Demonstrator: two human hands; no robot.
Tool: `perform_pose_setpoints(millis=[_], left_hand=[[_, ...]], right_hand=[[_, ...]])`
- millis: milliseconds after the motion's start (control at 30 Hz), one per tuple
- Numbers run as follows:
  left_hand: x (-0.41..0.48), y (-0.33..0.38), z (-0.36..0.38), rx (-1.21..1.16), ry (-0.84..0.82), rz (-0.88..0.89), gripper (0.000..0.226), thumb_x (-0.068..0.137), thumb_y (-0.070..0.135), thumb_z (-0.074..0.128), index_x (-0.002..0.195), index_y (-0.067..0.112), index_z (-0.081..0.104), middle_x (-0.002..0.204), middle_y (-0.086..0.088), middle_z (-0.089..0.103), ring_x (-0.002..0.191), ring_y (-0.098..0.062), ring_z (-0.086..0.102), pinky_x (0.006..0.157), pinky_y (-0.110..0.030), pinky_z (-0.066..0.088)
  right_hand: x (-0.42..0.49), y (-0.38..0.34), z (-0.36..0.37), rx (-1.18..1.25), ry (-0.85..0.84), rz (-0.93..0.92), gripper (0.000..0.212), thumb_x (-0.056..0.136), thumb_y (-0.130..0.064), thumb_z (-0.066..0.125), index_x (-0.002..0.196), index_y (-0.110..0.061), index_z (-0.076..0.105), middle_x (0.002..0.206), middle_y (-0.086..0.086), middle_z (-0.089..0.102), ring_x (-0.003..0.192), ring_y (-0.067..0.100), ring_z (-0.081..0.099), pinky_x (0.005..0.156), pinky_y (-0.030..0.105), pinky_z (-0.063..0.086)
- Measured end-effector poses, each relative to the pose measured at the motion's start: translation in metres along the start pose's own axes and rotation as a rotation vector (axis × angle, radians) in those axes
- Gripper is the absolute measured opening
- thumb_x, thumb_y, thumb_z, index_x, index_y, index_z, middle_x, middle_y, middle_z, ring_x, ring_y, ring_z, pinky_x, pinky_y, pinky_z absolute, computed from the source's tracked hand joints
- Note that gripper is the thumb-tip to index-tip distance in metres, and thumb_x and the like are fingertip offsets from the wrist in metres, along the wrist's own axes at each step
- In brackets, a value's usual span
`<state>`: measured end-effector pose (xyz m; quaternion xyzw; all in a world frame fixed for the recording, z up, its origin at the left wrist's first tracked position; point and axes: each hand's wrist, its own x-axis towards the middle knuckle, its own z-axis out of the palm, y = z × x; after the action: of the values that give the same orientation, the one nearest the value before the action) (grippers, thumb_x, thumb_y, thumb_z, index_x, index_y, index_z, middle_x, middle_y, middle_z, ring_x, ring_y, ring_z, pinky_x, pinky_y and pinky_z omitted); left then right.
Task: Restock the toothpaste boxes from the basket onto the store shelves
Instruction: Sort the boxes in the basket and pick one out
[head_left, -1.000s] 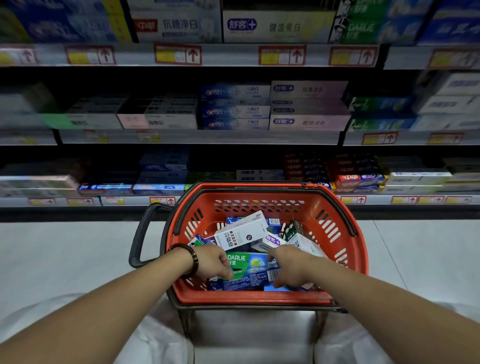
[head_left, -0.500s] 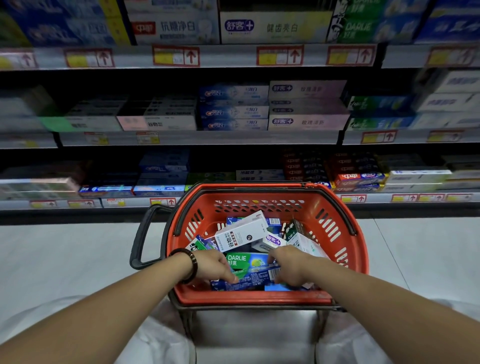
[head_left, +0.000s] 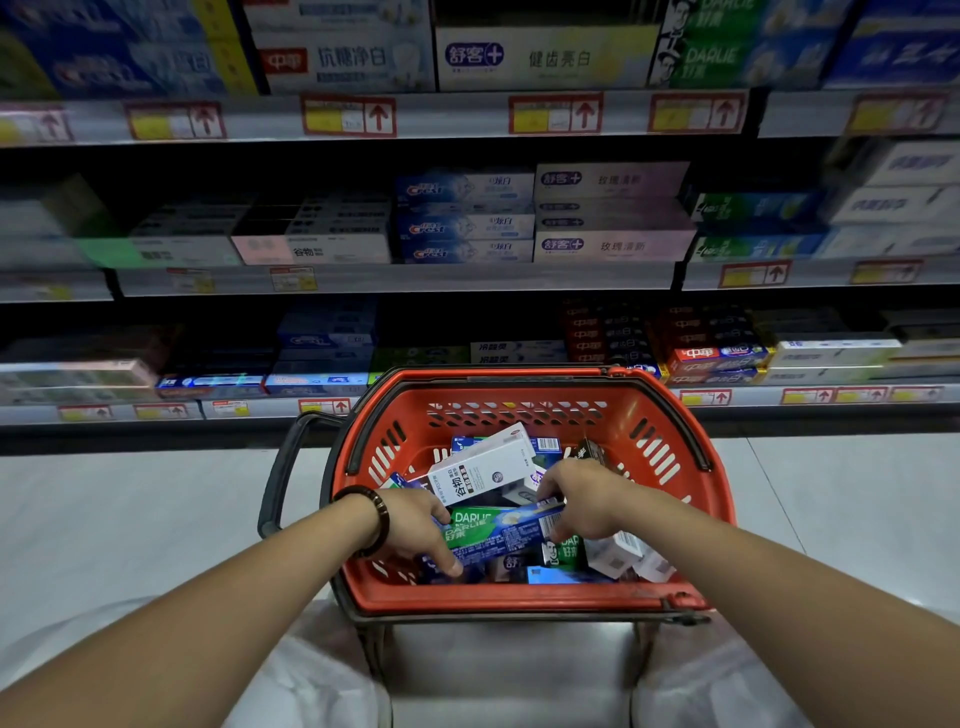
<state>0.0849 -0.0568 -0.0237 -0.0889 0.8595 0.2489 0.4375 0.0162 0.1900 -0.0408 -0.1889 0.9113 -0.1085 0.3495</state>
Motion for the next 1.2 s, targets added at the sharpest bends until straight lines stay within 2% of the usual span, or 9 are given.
perform_pose_setpoints(millis=[267, 400, 633, 800, 900, 967, 1033, 1133, 1200], left_hand=[[-0.003, 0.001, -0.013, 0.015, 0.071, 0.037, 0.065, 0.075, 0.032, 0.093, 0.132, 0.023, 0.064, 0.128, 0.007, 0.063, 0.113, -0.016, 0.062, 0.099, -0.026, 0.051], [-0.004, 0.000, -0.022, -0.001, 0.106, 0.049, 0.067, 0.074, 0.028, 0.093, 0.133, 0.023, 0.062, 0.118, 0.005, 0.065, 0.107, -0.017, 0.065, 0.098, -0.030, 0.054], [-0.011, 0.004, -0.033, -0.083, 0.210, 0.101, 0.054, 0.078, 0.016, 0.091, 0.118, 0.027, 0.057, 0.120, -0.002, 0.060, 0.086, -0.020, 0.064, 0.072, -0.034, 0.058], [-0.016, 0.004, -0.041, -0.121, 0.327, 0.168, 0.052, 0.074, 0.015, 0.093, 0.108, 0.029, 0.057, 0.117, 0.000, 0.059, 0.080, -0.016, 0.062, 0.058, -0.029, 0.051], [-0.019, 0.004, -0.048, -0.207, 0.372, 0.204, 0.051, 0.071, 0.008, 0.094, 0.102, 0.029, 0.058, 0.122, -0.001, 0.062, 0.088, -0.025, 0.071, 0.070, -0.045, 0.063], [-0.023, 0.005, -0.052, -0.261, 0.415, 0.238, 0.053, 0.070, 0.007, 0.094, 0.103, 0.029, 0.060, 0.123, 0.004, 0.061, 0.095, -0.026, 0.072, 0.075, -0.048, 0.064], [-0.027, 0.007, -0.055, -0.300, 0.478, 0.280, 0.054, 0.068, 0.010, 0.095, 0.104, 0.031, 0.060, 0.122, 0.009, 0.060, 0.100, -0.023, 0.070, 0.079, -0.046, 0.064], [-0.033, 0.011, -0.061, -0.301, 0.569, 0.337, 0.055, 0.068, 0.014, 0.096, 0.106, 0.032, 0.061, 0.119, 0.014, 0.060, 0.104, -0.010, 0.063, 0.079, -0.030, 0.057], [-0.034, 0.013, -0.065, -0.356, 0.586, 0.356, 0.057, 0.066, 0.015, 0.097, 0.108, 0.032, 0.063, 0.115, 0.009, 0.065, 0.099, -0.013, 0.067, 0.077, -0.030, 0.059]], right_hand=[[-0.008, 0.004, -0.020, 0.086, 0.042, -0.005, 0.068, 0.080, -0.022, 0.094, 0.141, -0.017, 0.064, 0.142, 0.006, 0.062, 0.124, 0.027, 0.064, 0.100, 0.034, 0.056], [-0.013, 0.004, -0.030, 0.145, 0.097, -0.004, 0.064, 0.079, -0.020, 0.095, 0.135, -0.021, 0.066, 0.134, 0.003, 0.062, 0.114, 0.023, 0.065, 0.084, 0.026, 0.054], [-0.023, -0.001, -0.044, 0.186, 0.208, -0.043, 0.064, 0.069, -0.025, 0.101, 0.124, -0.023, 0.067, 0.119, -0.003, 0.064, 0.101, 0.016, 0.063, 0.067, 0.019, 0.048], [-0.031, -0.006, -0.049, 0.216, 0.272, -0.095, 0.059, 0.070, -0.021, 0.100, 0.115, -0.023, 0.063, 0.110, -0.008, 0.066, 0.098, 0.012, 0.064, 0.074, 0.023, 0.053], [-0.032, -0.005, -0.053, 0.264, 0.325, -0.112, 0.057, 0.069, -0.017, 0.101, 0.108, -0.025, 0.060, 0.105, -0.006, 0.071, 0.090, 0.010, 0.070, 0.069, 0.025, 0.057], [-0.033, -0.003, -0.055, 0.307, 0.377, -0.118, 0.058, 0.066, -0.016, 0.102, 0.106, -0.027, 0.061, 0.105, -0.007, 0.071, 0.089, 0.009, 0.070, 0.067, 0.023, 0.056], [-0.034, -0.001, -0.057, 0.352, 0.451, -0.129, 0.060, 0.064, -0.014, 0.102, 0.105, -0.030, 0.061, 0.108, -0.007, 0.070, 0.094, 0.011, 0.070, 0.071, 0.030, 0.061], [-0.035, -0.001, -0.062, 0.399, 0.543, -0.155, 0.059, 0.065, -0.014, 0.102, 0.103, -0.034, 0.061, 0.110, -0.009, 0.068, 0.099, 0.012, 0.068, 0.073, 0.035, 0.064], [-0.035, -0.001, -0.066, 0.421, 0.586, -0.167, 0.059, 0.064, -0.012, 0.101, 0.100, -0.036, 0.061, 0.109, -0.008, 0.069, 0.098, 0.014, 0.069, 0.077, 0.040, 0.064]])
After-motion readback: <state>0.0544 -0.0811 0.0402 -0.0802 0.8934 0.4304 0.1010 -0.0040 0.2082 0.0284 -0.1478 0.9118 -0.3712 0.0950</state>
